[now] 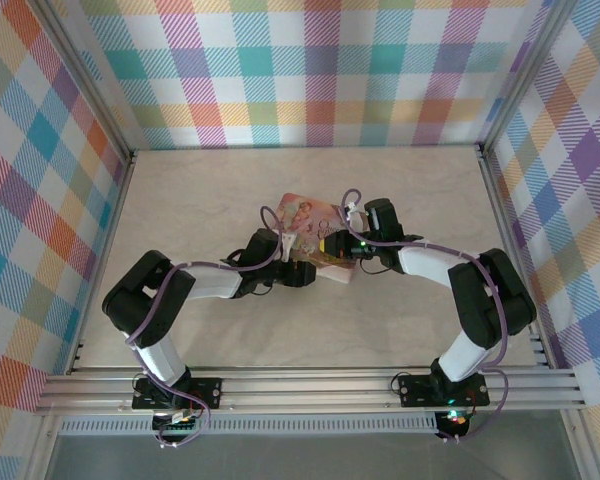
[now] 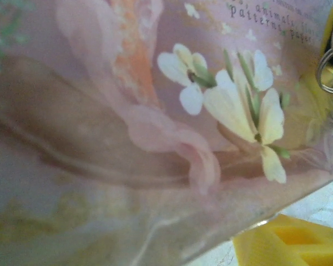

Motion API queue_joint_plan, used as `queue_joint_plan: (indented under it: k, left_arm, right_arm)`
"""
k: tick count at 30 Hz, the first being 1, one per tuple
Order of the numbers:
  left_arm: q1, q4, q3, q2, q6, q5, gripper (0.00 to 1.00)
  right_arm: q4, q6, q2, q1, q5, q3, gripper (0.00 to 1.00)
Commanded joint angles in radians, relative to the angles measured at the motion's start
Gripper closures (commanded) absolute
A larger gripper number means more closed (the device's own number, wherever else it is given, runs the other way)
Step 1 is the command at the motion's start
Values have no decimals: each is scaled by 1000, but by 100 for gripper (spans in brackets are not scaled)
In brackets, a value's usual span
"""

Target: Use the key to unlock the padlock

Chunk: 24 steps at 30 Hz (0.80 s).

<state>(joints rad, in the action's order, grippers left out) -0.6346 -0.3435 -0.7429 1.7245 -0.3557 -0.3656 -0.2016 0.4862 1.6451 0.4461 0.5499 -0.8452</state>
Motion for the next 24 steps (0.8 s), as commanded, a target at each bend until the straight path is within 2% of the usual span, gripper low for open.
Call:
queue_joint_plan:
  k: [1, 8, 24]
  left_arm:
    - [-23, -42, -24, 10, -3, -3, 41]
    - [-39, -43, -28, 3, -12, 14, 48]
    - [-60, -15, -49, 9, -46, 75, 56]
  right_arm:
    - [49, -5, 9, -3, -15, 34, 100]
    - [46, -6, 9, -1, -11, 34, 100]
    - [42, -3, 9, 2, -8, 33, 100]
